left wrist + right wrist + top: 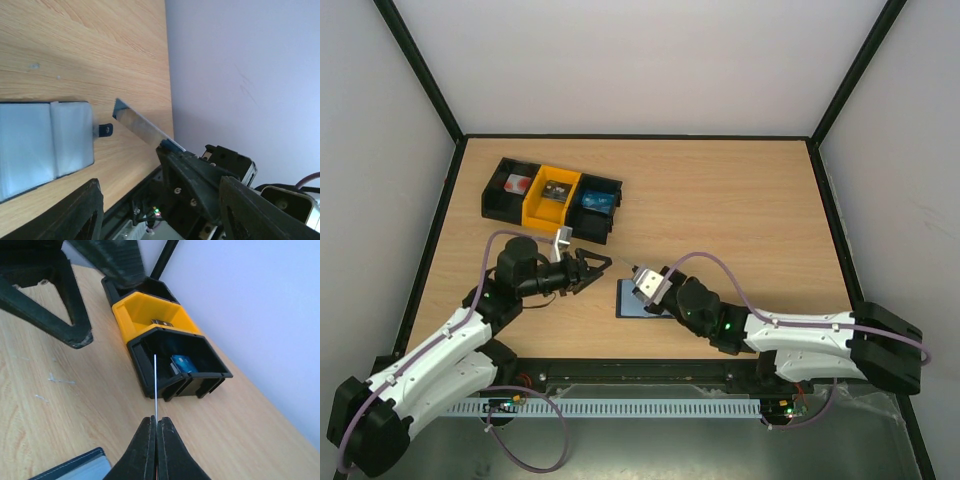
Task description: Take the credit cards out of the card holder
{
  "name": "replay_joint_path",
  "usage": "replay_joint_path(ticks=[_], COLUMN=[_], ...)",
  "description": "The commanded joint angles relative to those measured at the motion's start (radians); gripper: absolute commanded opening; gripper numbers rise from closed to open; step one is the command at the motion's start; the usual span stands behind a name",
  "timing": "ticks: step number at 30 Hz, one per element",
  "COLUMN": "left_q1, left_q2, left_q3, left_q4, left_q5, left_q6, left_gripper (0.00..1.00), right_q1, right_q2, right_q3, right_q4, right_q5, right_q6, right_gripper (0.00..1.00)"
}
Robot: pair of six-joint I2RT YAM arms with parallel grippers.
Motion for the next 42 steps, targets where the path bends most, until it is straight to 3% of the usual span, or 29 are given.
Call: replay_joint_path(ticks=[1,21,33,42], left_q1=[0.005,0.005,0.005,0.005], left_q2=[0.005,0.041,0.017,-0.009], left_q3=[0.01,-0.091,-0.136,-0.137], left_q4=[0.048,0.198,0.244,0.233], left_q5=[0.064,0.069,0.049,0.046], left_q6=[-0.062,-0.174,-0.219,-0.225], left_gripper=[0.62,0.37,0.04,0.03], right_q1=[0.054,0.158,0.193,0.215], right_q2=[0.05,0.208,0.243,0.269], right_q3=[0.037,0.128,0.094,0.064], right_q4=[0.112,0.186,0.218,0.283], right_q5=[0.137,0.266,0.281,0.29], right_q6=[-0.192,-0.315,-0.36,-0.42], right_gripper=[0.02,0.02,0.02,0.02])
